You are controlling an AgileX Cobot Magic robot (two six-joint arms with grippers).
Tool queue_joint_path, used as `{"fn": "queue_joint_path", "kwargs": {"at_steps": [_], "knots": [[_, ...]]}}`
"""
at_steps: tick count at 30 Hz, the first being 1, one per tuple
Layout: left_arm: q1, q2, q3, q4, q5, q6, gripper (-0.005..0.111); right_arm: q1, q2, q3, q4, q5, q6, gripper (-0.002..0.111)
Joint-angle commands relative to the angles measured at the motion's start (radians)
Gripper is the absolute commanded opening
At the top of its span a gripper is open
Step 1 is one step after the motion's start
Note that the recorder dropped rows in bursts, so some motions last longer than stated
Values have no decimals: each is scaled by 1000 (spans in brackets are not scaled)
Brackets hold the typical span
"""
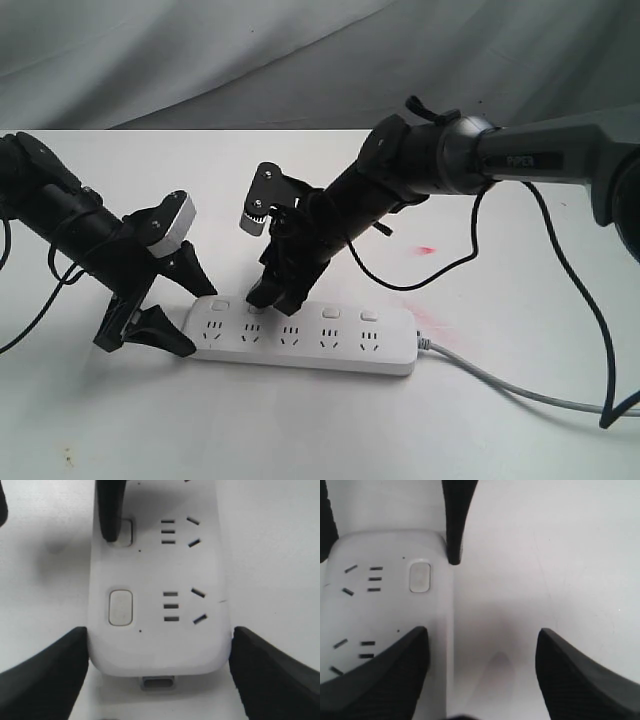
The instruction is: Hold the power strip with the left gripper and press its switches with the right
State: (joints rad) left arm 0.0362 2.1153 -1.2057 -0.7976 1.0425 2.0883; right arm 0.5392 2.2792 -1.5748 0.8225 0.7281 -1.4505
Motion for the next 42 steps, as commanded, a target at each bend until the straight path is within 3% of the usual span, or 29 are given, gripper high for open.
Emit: {"fn": "queue_joint_path", "kwargs": {"at_steps": [1,12,20,42], "knots": [[-5,3,-4,2,5,6,2,-12,-30,19,-7,15,-48,58],[-5,3,-4,2,5,6,2,-133,-123,35,40,144,-76,58],[-5,3,-4,2,5,6,2,-118,-112,134,112,69,-168,58],[-5,3,-4,2,5,6,2,-84,-73,135,116,39,-183,58]]}}
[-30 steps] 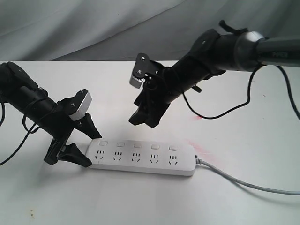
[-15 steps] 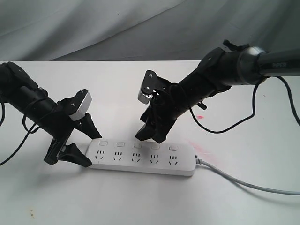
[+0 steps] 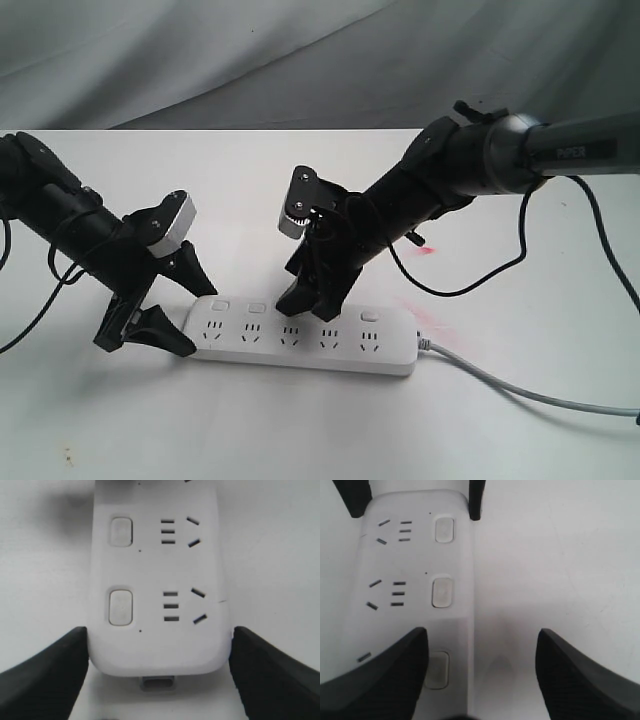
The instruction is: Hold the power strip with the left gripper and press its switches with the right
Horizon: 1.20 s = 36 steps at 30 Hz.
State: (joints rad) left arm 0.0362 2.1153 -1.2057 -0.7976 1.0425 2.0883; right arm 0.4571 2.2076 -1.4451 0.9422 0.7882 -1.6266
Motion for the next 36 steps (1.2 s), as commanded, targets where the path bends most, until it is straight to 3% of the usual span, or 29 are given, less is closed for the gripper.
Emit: {"fn": "queue_joint_path", "kwargs": {"at_steps": [1,36], "knots": [[-5,3,-4,2,5,6,2,-2,-1,6,-9,-22,-6,58],[-5,3,-4,2,5,6,2,-2,16,8,-86,-41,42,58]]}}
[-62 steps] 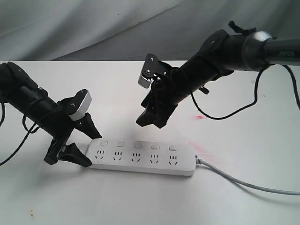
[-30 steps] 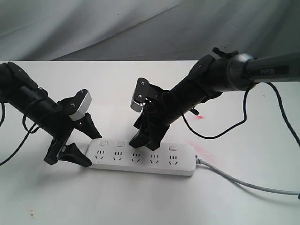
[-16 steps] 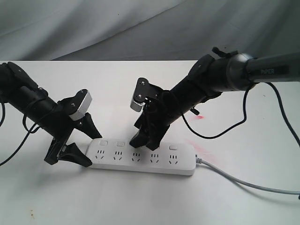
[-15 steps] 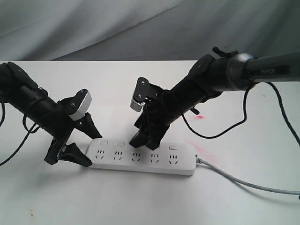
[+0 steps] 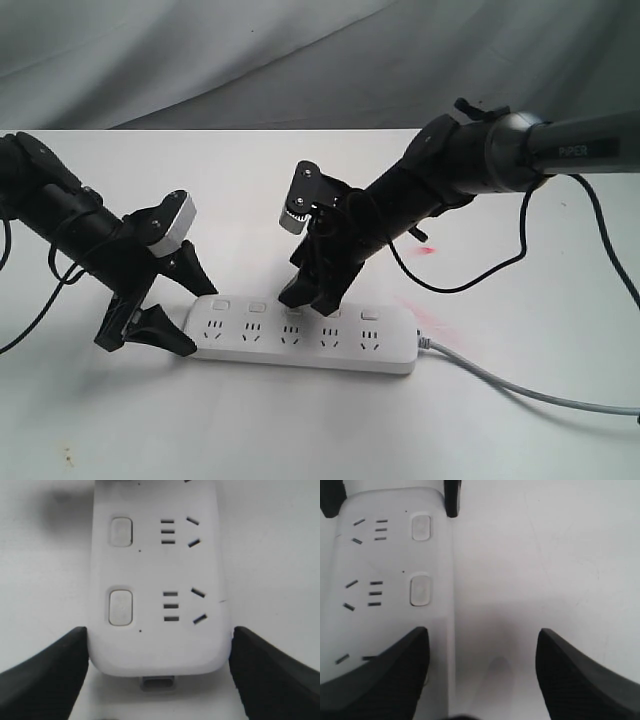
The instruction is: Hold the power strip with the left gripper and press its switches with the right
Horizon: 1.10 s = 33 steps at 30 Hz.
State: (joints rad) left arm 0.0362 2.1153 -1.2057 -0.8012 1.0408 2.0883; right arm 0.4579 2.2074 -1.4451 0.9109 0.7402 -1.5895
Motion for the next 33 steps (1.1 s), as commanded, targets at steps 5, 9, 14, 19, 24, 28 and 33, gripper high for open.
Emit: {"fn": "queue_joint_path", "kwargs": {"at_steps": [5,9,14,19,24,28,33], "knots": [[-5,3,-4,5,7,6,2,0,16,8,-106,-5,28,58],[-5,3,-4,5,7,6,2,0,23,17,-127,-24,28,58],[-5,3,-4,5,7,6,2,0,42,17,-161,-29,53,58],[-5,3,-4,5,7,6,2,-12,11,17,-77,-3,25,58],[-5,3,-4,5,7,6,2,-112,-50,17,-49,109,-28,58],[-5,3,-4,5,7,6,2,-145,-50,17,16,180,-67,58],[-5,3,-4,5,7,6,2,-133,-50,17,18,180,-69,58]]}}
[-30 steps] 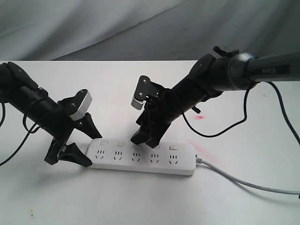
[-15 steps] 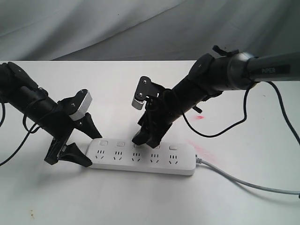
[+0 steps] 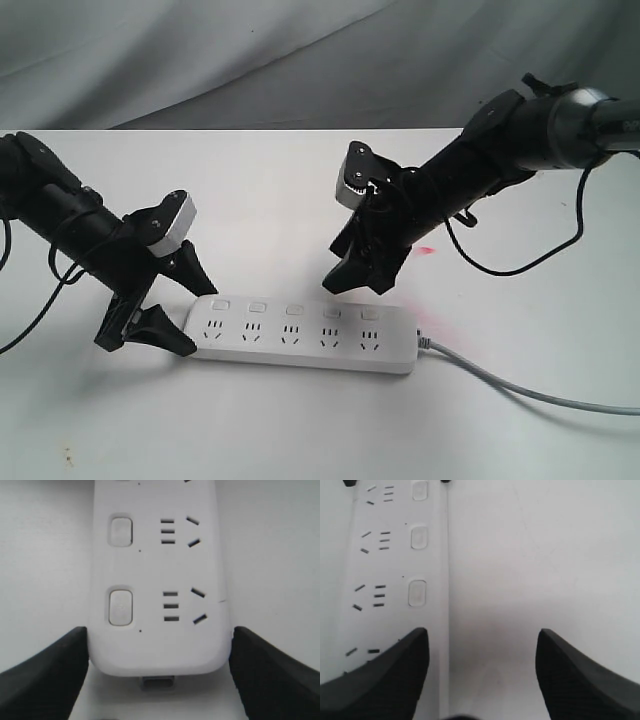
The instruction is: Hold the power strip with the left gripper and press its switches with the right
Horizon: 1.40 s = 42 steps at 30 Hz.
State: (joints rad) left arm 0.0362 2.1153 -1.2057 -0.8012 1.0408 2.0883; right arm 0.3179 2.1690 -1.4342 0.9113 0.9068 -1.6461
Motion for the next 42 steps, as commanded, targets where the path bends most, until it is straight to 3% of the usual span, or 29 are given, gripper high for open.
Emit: {"fn": "queue_joint_path", "kwargs": {"at_steps": [1,34,42], "knots": [[-5,3,-4,5,7,6,2,10,-12,6,15,7,-13,58],[-5,3,-4,5,7,6,2,22,60,17,-103,-34,5,58],[-5,3,-4,5,7,6,2,60,60,65,-162,-137,26,58]]}}
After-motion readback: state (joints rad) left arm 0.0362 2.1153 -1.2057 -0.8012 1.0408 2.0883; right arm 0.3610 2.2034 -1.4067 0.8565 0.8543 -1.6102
